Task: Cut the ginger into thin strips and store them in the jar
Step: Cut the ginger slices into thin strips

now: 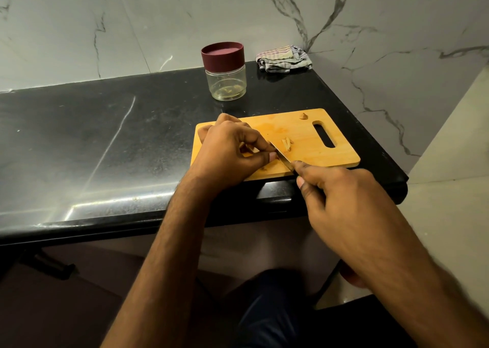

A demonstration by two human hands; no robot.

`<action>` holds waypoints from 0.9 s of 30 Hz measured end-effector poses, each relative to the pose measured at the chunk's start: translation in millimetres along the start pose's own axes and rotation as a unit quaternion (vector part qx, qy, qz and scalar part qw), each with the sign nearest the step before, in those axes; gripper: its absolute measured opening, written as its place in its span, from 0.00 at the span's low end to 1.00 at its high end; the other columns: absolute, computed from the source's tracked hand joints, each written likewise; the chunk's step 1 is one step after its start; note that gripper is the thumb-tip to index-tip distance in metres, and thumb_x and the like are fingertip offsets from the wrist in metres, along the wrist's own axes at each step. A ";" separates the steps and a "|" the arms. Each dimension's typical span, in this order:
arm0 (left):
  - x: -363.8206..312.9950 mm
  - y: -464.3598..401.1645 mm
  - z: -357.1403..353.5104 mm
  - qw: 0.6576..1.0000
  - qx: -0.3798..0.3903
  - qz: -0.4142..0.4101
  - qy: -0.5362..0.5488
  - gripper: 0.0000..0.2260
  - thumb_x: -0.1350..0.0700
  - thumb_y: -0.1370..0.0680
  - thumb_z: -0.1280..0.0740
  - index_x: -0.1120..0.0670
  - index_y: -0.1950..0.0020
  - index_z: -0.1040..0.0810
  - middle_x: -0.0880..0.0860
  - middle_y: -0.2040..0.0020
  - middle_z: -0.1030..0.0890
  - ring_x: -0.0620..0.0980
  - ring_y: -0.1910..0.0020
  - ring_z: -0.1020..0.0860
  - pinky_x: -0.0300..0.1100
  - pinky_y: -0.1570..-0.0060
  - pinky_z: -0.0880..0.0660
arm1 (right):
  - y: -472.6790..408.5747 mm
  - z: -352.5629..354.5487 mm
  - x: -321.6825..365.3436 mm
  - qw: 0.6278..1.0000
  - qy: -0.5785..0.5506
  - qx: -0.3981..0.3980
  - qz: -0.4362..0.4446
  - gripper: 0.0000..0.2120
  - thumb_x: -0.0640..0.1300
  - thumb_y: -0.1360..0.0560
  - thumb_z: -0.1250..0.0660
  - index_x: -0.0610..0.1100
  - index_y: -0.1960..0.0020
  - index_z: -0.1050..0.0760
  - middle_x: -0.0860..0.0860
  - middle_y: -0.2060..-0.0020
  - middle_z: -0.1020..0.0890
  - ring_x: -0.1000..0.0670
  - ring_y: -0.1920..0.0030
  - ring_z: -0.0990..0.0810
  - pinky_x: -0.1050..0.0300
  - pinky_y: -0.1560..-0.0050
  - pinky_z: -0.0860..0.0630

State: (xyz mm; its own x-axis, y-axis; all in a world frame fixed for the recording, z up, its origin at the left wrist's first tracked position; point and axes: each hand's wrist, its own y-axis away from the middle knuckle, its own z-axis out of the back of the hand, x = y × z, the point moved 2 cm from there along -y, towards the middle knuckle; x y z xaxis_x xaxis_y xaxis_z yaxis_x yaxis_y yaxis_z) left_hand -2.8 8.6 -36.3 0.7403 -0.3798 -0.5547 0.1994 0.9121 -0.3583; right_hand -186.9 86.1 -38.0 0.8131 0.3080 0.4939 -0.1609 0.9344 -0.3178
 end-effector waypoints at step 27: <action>-2.8 2.6 -8.2 0.994 0.018 -0.063 -0.091 0.10 0.43 0.23 0.33 0.35 0.42 0.20 0.37 0.50 0.26 0.42 0.43 0.37 0.55 0.38 0.38 | 4.4 -1.7 -14.1 0.999 0.052 0.008 0.003 0.19 0.53 0.21 0.41 0.61 0.30 0.33 0.58 0.56 0.23 0.57 0.57 0.28 0.65 0.60 0.32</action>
State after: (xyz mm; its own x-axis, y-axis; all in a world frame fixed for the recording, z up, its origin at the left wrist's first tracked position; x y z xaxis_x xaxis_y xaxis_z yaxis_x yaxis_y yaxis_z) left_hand -9.7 10.8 -41.8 0.8107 -0.4603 -0.3617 0.3187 0.8653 -0.3869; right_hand -198.1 85.5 -47.7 0.8659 0.2947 0.4041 -0.1752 0.9355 -0.3069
